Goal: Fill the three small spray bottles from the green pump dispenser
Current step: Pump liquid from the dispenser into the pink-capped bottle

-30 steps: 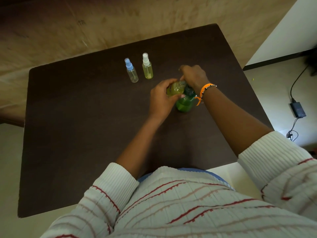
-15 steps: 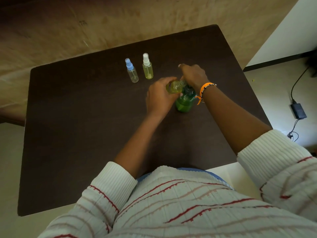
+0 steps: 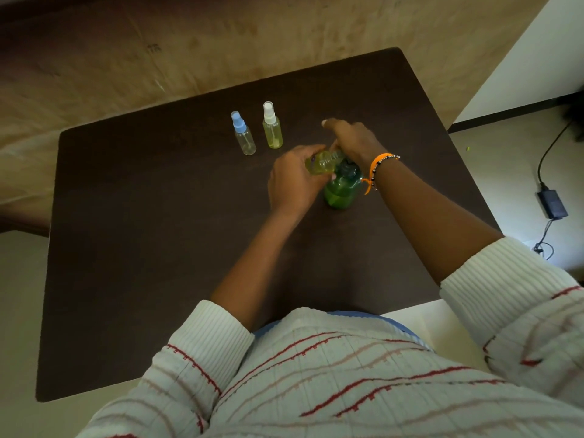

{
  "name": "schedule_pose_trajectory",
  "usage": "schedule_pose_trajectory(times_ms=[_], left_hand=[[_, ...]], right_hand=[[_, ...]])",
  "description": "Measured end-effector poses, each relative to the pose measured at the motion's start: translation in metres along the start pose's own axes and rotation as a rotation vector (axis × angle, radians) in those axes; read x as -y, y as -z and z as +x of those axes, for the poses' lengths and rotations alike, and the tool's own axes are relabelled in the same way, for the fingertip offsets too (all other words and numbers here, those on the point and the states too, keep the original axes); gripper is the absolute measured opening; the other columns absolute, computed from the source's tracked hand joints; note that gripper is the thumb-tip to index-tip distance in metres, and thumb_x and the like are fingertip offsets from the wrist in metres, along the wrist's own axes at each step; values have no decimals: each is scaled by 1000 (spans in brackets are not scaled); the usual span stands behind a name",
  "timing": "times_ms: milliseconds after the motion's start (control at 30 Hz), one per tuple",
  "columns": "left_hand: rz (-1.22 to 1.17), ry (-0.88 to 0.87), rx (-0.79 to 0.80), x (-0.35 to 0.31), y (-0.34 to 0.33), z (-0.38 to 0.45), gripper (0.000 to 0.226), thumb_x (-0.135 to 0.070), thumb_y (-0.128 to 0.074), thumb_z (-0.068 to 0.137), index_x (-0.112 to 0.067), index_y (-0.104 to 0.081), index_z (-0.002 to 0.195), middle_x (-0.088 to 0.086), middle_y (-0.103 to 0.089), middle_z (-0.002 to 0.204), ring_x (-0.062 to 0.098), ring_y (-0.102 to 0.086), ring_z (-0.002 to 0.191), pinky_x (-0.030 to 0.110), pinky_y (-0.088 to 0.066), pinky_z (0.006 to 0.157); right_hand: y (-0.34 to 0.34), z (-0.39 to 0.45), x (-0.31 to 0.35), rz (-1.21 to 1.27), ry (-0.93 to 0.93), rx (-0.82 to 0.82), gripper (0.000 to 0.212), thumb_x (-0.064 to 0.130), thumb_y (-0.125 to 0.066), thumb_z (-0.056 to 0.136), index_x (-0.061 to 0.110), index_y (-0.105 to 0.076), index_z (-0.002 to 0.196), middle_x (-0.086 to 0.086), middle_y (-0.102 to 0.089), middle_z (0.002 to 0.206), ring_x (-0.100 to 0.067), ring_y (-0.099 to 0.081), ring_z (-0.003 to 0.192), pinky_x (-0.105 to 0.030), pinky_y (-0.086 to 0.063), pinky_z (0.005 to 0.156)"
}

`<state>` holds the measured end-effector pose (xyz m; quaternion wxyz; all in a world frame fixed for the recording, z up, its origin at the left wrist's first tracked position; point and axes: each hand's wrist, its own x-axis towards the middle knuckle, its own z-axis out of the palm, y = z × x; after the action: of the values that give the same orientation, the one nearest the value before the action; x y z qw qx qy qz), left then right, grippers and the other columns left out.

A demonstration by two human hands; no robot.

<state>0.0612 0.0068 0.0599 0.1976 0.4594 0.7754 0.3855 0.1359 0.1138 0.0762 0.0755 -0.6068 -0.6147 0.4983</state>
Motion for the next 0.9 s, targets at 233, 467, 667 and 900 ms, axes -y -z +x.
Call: schedule_pose_trajectory(times_ms=[233,467,667,900], left_hand=[[8,7,15,3,-3,0,48,-22,-81,66,-23,-67,113,-4,-69,105,11,-62,95,24,-48,79],[-21,-3,-1,3,-2,1,47,-21,-81,64,-23,-69,110,-3,-70,101,12,-64,92,32,-52,81],[-44,-14,0,4,-5,1,47,-20,-81,63,-23,-69,109,-3,-70,98,12,-65,91,35,-54,80],[-23,-16,8,9,-7,3,51,-20,-83,62,-20,-68,111,-2,-70,102,12,-64,94,31,-52,83]], right_hand=[[-5,3,-6,-84,28,-201,47,42,-46,93,7,-61,121,-12,-61,125,-32,-58,112,-34,-42,87],[1,6,-2,-94,28,-13,52,51,-48,89,7,-65,111,-10,-65,113,-30,-59,106,-34,-45,89],[1,9,-3,-5,-7,58,65,56,-53,83,4,-62,122,-16,-62,126,-33,-59,113,-37,-47,95],[-4,10,-6,-132,43,-167,47,38,-46,95,2,-59,121,-20,-58,128,-38,-55,117,-34,-42,90]])
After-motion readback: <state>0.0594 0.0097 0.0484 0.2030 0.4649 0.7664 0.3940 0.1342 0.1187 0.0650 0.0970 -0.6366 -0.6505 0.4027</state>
